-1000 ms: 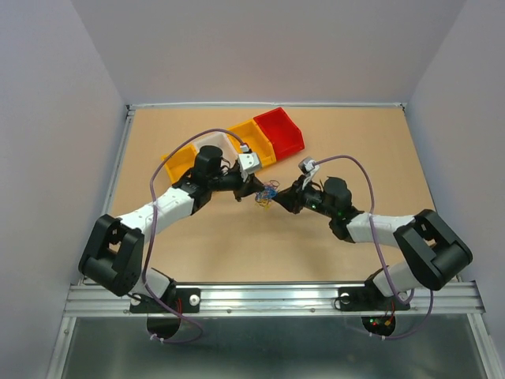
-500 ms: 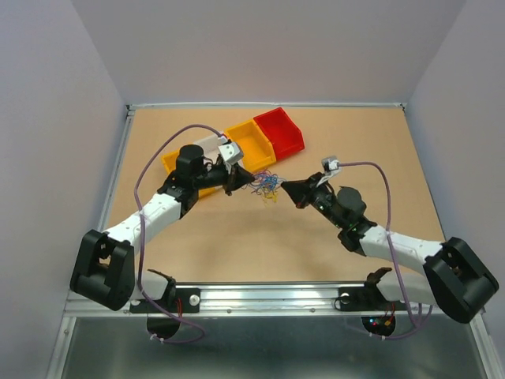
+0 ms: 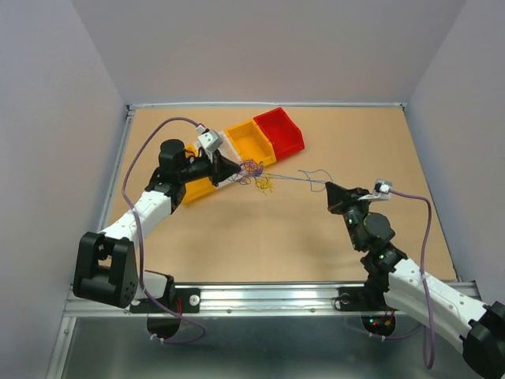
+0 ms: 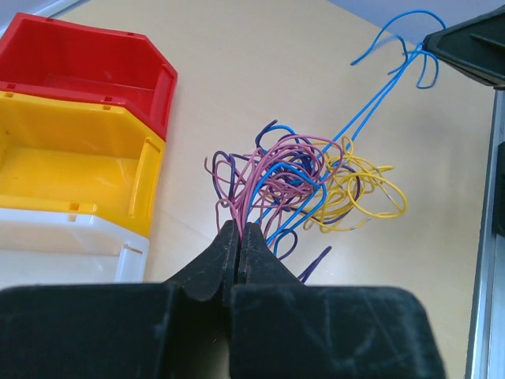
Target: Untangle the cables
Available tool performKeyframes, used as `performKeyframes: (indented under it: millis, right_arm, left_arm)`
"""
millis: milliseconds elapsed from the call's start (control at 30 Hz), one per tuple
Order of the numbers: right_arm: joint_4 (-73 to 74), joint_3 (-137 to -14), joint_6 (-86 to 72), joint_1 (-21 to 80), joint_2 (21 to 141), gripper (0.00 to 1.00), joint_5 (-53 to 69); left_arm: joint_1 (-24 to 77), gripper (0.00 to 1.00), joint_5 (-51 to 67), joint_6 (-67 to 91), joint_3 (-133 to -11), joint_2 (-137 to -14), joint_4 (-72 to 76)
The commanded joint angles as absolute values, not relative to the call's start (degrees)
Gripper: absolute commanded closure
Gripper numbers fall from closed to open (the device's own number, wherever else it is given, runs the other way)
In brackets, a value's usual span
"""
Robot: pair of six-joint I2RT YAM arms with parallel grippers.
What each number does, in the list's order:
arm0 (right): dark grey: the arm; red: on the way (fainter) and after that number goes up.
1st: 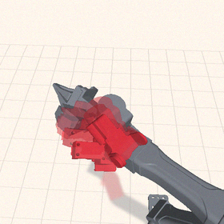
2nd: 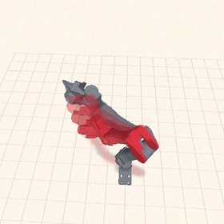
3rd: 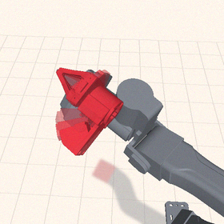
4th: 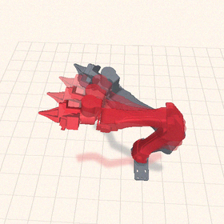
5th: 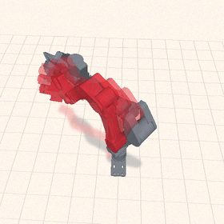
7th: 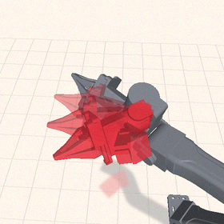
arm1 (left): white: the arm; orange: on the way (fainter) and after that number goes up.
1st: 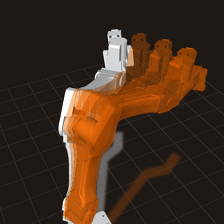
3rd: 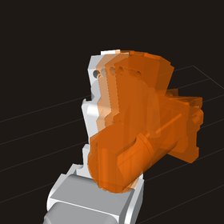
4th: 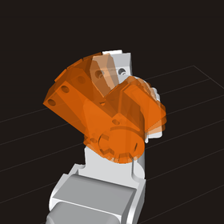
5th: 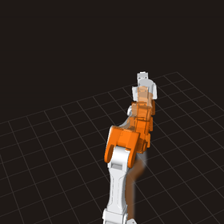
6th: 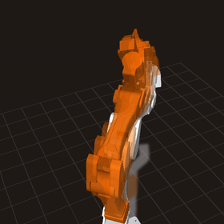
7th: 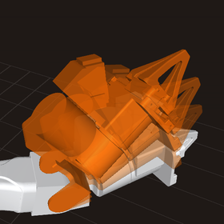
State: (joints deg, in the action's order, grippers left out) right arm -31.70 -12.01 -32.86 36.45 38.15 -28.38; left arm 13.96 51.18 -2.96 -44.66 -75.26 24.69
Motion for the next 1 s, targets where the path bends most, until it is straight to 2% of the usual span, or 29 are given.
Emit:
performKeyframes:
  millis: [0, 67, 100, 167, 200, 300, 467, 600, 733, 967]
  right_arm:
    - [-27.6, -10.11, -30.41, 33.49, 35.16, 0.99, -43.61]
    - [-27.51, -10.37, -30.67, 33.49, 35.51, 0.99, -43.42]
    - [-27.6, -10.46, -30.67, 33.49, 35.59, 0.99, -43.5]
    - [-27.6, -11.24, -29.97, 33.49, 35.94, 0.99, -41.67]
    - [-27.6, -11.68, -29.8, 33.49, 36.38, 0.99, -39.31]
    - [-28.56, -13.96, -27.26, 33.49, 37.52, 0.99, -31.59]
    - [-30.58, -18.71, -24.44, 33.49, 41.48, 0.99, -14.8]
    - [-31.64, -25.73, -23.64, 33.49, 47.27, 1.0, -0.47]
    - [-31.82, -30.92, -23.64, 33.57, 50.88, 0.99, 5.69]
    - [-31.29, -37.87, -23.64, 33.57, 50.63, 0.99, 12.12]
  left_arm:
    - [10.55, 1.0, 45.26, -6.24, -44.91, -74.97, 27.16]
    - [10.63, 1.0, 45.88, -6.68, -45.0, -75.15, 26.9]
    - [10.72, 0.96, 46.14, -7.29, -45.0, -75.06, 26.72]
    - [11.42, 0.74, 48.33, -8.96, -45.09, -75.06, 25.58]
    - [11.95, 0.51, 48.51, -10.7, -45.0, -74.62, 24.97]
    - [15.72, 0.24, 46.68, -13.96, -44.13, -72.87, 23.64]
    - [21.25, 0.19, 44.21, -16.78, -43.33, -70.58, 23.55]
    - [27.75, 0.18, 42.9, -18.28, -46.22, -72.41, 23.47]
    - [31.98, 0.18, 38.24, -18.2, -48.42, -75.31, 24.51]
    - [32.52, 0.18, 37.36, -14.68, -51.85, -80.5, 29.17]
